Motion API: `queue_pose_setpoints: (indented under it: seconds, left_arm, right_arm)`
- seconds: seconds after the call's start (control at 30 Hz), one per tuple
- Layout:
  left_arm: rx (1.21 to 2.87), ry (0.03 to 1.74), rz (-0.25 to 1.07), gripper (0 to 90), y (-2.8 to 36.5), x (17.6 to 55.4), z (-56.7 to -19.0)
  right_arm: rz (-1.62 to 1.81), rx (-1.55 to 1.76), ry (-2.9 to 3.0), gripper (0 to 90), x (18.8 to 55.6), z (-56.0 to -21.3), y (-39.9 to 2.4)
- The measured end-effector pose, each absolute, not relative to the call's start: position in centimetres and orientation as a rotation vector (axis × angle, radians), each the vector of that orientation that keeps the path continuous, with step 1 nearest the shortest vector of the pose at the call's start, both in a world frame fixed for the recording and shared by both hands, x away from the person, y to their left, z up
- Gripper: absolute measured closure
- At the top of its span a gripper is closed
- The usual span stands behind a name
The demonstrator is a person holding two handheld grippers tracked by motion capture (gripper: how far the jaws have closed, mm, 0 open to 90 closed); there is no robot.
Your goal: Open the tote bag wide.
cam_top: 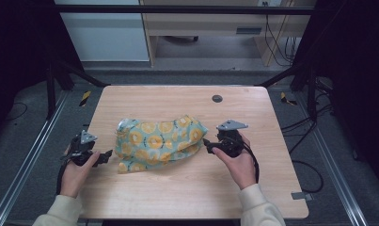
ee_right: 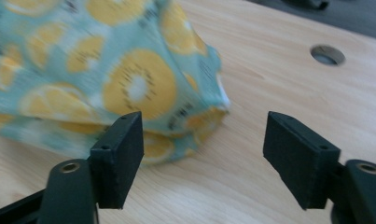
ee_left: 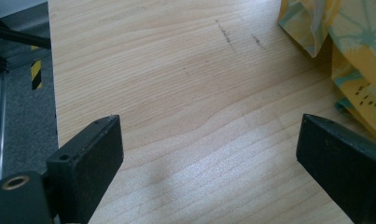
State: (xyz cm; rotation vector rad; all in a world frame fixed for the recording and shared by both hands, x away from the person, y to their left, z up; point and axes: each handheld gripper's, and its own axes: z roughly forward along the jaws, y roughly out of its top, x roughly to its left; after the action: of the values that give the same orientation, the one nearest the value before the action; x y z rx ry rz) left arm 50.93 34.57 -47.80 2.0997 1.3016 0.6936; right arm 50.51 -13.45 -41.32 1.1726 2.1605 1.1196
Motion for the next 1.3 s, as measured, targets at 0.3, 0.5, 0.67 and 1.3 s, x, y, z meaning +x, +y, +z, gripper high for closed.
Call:
queue_pose_setpoints:
  seconds: [0.3, 0.5, 0.67, 1.3]
  left_arm:
    - [2.104, 1.294, 0.688, 7.3, 34.3, 50.9, -47.7]
    - [2.109, 1.291, 0.684, 7.5, 34.2, 50.9, -47.7]
    - [2.109, 1.287, 0.683, 7.6, 34.2, 50.9, -47.7]
    - [2.093, 1.292, 0.693, 8.6, 34.4, 50.7, -47.4]
  right_arm:
    - [1.130, 1.043, 2.238, 40.5, 51.8, -38.3, -10.0]
    - [1.143, 1.032, 2.270, 38.0, 53.3, -37.0, -8.3]
    - [1.132, 1.033, 2.321, 30.6, 54.4, -37.3, -6.9]
    - [1.250, 0.852, 2.374, 90.0, 52.7, -36.8, -5.7]
